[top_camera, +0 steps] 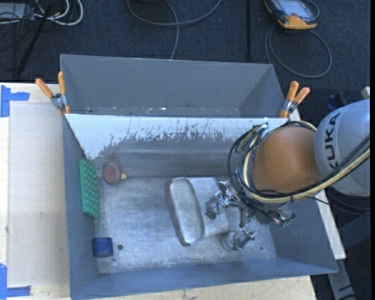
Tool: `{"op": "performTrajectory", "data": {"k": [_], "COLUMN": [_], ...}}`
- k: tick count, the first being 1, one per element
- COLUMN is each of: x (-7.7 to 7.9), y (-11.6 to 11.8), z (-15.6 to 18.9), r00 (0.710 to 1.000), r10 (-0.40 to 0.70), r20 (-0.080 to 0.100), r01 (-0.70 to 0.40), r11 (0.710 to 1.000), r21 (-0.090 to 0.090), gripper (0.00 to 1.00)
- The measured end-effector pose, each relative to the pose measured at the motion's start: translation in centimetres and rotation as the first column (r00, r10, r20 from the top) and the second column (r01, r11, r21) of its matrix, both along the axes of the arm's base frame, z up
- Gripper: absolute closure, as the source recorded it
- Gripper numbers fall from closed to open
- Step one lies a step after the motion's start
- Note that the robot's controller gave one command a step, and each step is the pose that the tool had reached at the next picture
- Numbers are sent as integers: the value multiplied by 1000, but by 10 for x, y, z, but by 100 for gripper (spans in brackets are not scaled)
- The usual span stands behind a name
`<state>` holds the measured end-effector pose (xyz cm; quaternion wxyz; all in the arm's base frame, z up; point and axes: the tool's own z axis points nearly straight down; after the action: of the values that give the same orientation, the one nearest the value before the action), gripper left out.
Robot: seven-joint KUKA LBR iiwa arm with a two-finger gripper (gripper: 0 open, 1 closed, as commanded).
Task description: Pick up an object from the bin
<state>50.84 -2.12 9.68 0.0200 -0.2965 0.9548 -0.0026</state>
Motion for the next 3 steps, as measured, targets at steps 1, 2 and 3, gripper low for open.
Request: {"op": "performTrajectory", "data": {"k": [1,2,3], "x": [-35,-29,-19], "y": [-45,-32,-34], "z": [14,-16,-22], "r00": [995,982,594], "r10": [-88,184,804], "r20": [-42,-32,-22], "r01": [88,-185,-804], "r11": [996,983,594], "r21": [-8,-9,-16], "gripper": [0,0,0]}}
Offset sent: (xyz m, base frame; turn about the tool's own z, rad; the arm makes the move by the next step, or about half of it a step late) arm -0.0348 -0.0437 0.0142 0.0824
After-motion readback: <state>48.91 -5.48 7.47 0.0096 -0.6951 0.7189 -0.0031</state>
